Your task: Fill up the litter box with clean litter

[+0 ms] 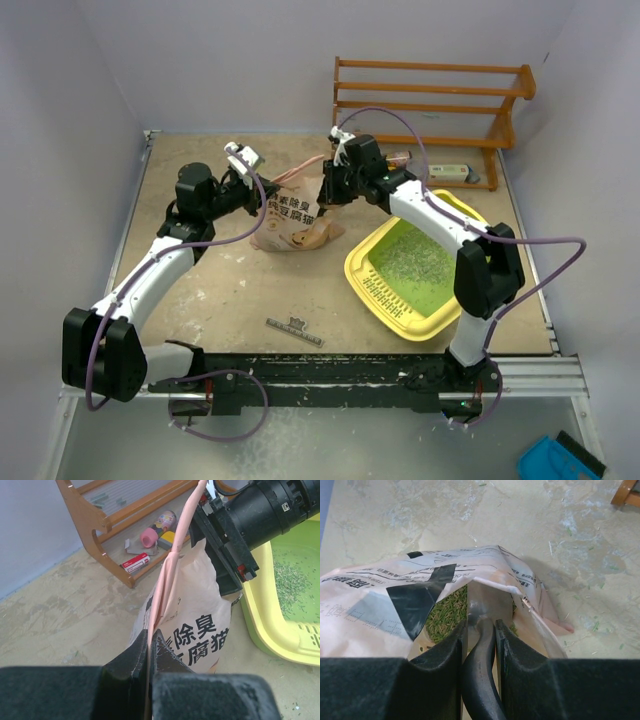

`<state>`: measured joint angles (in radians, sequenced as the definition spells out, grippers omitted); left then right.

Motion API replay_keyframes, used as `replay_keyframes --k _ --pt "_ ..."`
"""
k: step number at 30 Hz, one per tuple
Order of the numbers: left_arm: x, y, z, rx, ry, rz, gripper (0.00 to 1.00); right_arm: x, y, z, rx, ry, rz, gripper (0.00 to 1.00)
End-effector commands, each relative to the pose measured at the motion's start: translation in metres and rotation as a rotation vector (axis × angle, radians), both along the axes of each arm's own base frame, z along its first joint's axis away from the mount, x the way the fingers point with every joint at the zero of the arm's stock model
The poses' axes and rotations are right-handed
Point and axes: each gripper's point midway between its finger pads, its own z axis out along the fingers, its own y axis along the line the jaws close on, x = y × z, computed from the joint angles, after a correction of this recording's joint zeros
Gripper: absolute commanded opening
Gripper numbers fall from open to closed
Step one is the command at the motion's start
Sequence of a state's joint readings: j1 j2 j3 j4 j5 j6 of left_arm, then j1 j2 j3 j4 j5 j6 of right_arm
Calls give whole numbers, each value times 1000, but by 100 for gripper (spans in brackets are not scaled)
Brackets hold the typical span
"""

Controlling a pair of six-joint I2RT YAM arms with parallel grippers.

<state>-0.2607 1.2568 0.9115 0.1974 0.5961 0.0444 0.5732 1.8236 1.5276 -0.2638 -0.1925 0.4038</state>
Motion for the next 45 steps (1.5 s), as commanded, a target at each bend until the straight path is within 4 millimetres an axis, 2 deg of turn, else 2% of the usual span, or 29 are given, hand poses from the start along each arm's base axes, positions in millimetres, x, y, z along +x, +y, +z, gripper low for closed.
replay_keyframes --k 1,10,20,38,45 --pt "0 -6 51 -59 -146 -36 0 -44 2 -56 -23 233 44 0" --pt "1 -6 48 -56 -140 -34 0 -48 34 -29 218 256 70 0" --pt "1 -7 48 -57 -138 -40 0 -48 56 5 439 248 93 0" --pt "4 -5 43 -45 -126 -24 0 -40 56 63 795 266 81 0" --pt "5 -5 43 -45 -124 -24 0 -41 52 87 864 254 110 0"
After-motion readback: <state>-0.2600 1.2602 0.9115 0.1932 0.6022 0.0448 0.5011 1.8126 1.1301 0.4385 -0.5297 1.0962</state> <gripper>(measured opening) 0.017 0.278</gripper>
